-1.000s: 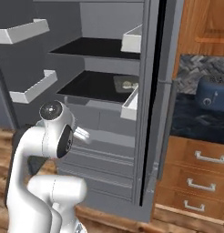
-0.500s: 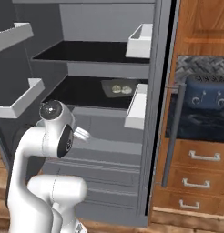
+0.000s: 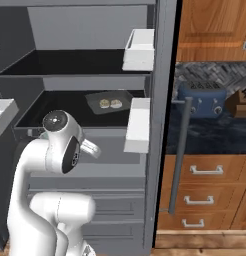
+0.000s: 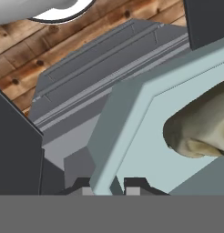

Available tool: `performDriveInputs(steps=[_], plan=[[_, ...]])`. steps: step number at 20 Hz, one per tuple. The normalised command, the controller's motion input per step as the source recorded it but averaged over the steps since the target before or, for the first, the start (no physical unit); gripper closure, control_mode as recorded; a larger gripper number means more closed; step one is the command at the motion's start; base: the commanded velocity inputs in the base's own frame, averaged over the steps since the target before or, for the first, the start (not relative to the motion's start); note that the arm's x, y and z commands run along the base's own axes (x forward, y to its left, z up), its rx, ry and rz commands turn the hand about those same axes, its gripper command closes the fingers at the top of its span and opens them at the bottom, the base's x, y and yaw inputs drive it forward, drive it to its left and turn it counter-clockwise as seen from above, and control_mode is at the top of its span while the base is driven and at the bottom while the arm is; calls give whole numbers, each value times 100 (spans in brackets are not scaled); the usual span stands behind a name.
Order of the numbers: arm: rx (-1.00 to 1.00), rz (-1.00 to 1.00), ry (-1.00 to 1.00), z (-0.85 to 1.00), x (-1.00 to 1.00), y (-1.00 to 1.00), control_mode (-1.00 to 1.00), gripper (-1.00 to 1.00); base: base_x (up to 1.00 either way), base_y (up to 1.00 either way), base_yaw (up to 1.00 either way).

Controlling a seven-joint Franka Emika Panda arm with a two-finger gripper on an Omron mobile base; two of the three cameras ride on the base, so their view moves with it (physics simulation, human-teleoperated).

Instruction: Place two dumplings into each of the tupperware containers and then place the containers in the fridge.

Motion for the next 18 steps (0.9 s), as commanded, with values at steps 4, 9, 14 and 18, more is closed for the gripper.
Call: performDriveInputs(steps=[4,9,14,18], plan=[[0,0,0,0,0,0,100,100,52,31,-18],[0,-3,-2,2,0,7,-100,100,16,25,-13],[11,-7,-23,6,8,40,-100,100,0,0,0],[10,-6,-14,4,35,47,-100,100,0,0,0]])
